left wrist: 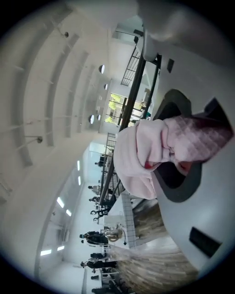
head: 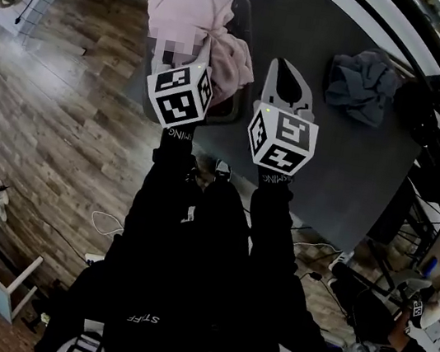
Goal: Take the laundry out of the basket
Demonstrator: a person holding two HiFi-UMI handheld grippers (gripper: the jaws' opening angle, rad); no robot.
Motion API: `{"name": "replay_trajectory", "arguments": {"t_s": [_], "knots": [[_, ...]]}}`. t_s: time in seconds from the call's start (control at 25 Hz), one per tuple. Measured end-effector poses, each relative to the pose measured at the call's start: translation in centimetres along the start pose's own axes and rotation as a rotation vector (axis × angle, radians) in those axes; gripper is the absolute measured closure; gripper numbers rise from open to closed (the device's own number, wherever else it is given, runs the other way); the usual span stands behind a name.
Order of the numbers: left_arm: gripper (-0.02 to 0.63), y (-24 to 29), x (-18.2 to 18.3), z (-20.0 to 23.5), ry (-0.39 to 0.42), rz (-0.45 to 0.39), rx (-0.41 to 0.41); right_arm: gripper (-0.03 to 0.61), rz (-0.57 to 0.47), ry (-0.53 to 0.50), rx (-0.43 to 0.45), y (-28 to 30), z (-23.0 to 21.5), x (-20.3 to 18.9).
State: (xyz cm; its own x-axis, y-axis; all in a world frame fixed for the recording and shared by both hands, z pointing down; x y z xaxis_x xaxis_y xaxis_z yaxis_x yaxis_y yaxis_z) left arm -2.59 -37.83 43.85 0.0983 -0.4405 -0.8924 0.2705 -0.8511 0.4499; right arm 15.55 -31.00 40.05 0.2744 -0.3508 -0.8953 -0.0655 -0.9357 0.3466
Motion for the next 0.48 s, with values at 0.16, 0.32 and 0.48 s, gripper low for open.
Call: {"name": "replay_trajectory", "arguments": {"t_s": [0.16, 0.32, 0.48], "knots": [[0.391, -4.1, 4.1, -0.5, 0.023, -0.155, -0.015, 0.565, -0.074, -0.021, -0.001, -2.8, 1.4, 2.7], [0.391, -8.4, 7.7, -1.2, 0.044, -0.298, -0.035, 0.565, -0.151, -0.073, 0.005, -5.7, 3.1, 5.4], [0.391, -12.1, 10.3, -2.5, 0.070, -0.408, -0.053, 0.565, -0.219, -0.097, 0.015, -8.5, 3.8, 7.4]]}}
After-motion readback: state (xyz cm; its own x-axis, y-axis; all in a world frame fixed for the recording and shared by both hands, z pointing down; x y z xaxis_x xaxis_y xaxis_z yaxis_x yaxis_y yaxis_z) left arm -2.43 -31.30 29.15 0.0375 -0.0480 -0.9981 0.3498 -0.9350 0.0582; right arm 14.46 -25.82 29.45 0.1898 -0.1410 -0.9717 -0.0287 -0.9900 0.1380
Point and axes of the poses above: the fingertips, and each gripper's own axes: y forward along the fingers, z to its left, x out of its top, the point moved 5 cm from there along -y, backward along the fingers, and after that the axes turned 11 degrees about y, right-handed, at the moved point
